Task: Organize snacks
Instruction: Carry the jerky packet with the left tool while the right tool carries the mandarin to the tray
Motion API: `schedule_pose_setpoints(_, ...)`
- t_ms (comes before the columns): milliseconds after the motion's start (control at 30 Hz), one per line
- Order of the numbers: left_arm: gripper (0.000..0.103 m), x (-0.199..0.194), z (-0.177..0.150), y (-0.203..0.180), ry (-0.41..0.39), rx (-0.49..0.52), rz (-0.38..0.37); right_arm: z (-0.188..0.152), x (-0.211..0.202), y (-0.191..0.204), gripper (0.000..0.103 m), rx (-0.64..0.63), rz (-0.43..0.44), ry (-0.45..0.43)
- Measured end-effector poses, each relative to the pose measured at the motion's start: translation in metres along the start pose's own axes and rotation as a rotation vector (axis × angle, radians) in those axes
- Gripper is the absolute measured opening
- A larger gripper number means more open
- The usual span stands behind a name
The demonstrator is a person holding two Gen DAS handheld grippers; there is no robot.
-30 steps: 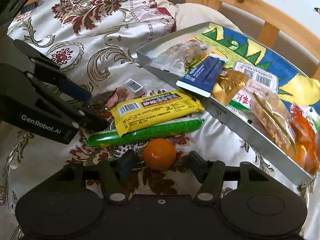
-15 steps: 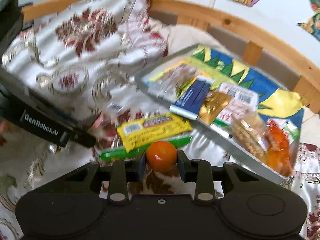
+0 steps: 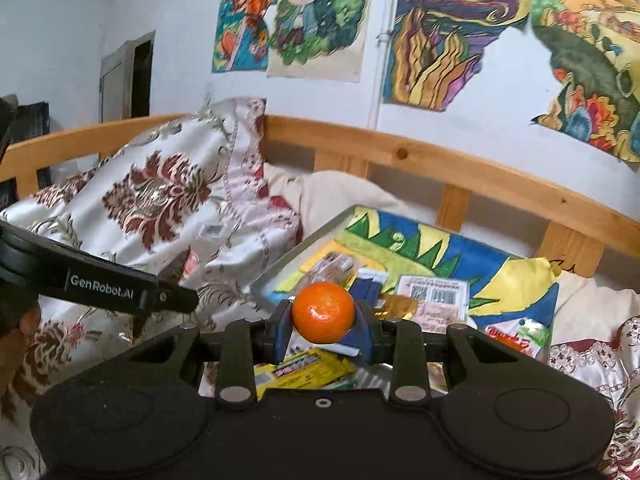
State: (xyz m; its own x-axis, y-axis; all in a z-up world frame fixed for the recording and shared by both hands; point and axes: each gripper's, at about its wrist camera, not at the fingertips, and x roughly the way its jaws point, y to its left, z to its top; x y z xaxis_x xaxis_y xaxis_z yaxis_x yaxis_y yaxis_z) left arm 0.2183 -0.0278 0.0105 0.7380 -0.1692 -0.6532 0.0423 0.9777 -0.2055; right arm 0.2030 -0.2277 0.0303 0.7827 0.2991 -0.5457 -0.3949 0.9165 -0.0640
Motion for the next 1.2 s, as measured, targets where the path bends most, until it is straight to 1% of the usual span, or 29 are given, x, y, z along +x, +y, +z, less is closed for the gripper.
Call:
schedule_pose_setpoints(100, 0.05, 0.007, 0.006, 0.001, -0.031, -0.019, -0.005, -0.003, 0.002, -0.003, 0.035, 0.002, -0.021, -0.009)
schedule_pose_setpoints(200, 0.05, 0.021, 0.014, 0.0, -0.05, -0.033, -0.021, -0.004, 0.007, -0.008, 0.035, 0.011, -0.051, -0.014)
schedule_pose_setpoints(267, 0.05, 0.034, 0.02, 0.0, -0.06, -0.057, -0.041, -0.005, 0.012, -0.012, 0.035, 0.019, -0.092, -0.025)
schedule_pose_setpoints(367, 0.05, 0.059, 0.031, -0.006, -0.06, -0.085, -0.097, -0.004, 0.024, -0.017, 0.035, 0.021, -0.173, -0.041)
schedule_pose_setpoints(467, 0.051, 0.081, 0.046, -0.014, -0.064, -0.063, -0.189, -0.006, 0.034, -0.028, 0.035, 0.044, -0.222, -0.042)
schedule_pose_setpoints(567, 0.051, 0.099, 0.055, -0.023, -0.084, -0.02, -0.224, -0.007, 0.045, -0.039, 0.035, 0.063, -0.249, -0.036)
schedule_pose_setpoints(667, 0.051, 0.117, 0.062, -0.029, -0.075, -0.011, -0.249, -0.008, 0.061, -0.049, 0.035, 0.098, -0.26, -0.022)
schedule_pose_setpoints(800, 0.05, 0.138, 0.064, -0.034, -0.05, 0.013, -0.258, -0.01, 0.082, -0.053, 0.035, 0.106, -0.273, -0.008)
schedule_pose_setpoints(900, 0.051, 0.146, 0.061, -0.031, -0.035, 0.028, -0.215, -0.013, 0.099, -0.049, 0.035, 0.052, -0.293, 0.01)
schedule_pose_setpoints(967, 0.05, 0.151, 0.058, -0.031, -0.025, 0.038, -0.202, -0.015, 0.109, -0.046, 0.035, 0.028, -0.296, 0.022)
schedule_pose_setpoints(1067, 0.05, 0.158, 0.056, -0.029, -0.005, 0.038, -0.212, -0.018, 0.118, -0.044, 0.035, 0.011, -0.288, 0.037)
schedule_pose_setpoints(1200, 0.05, 0.163, 0.053, -0.031, 0.001, 0.056, -0.211, -0.022, 0.123, -0.045, 0.035, 0.005, -0.284, 0.064)
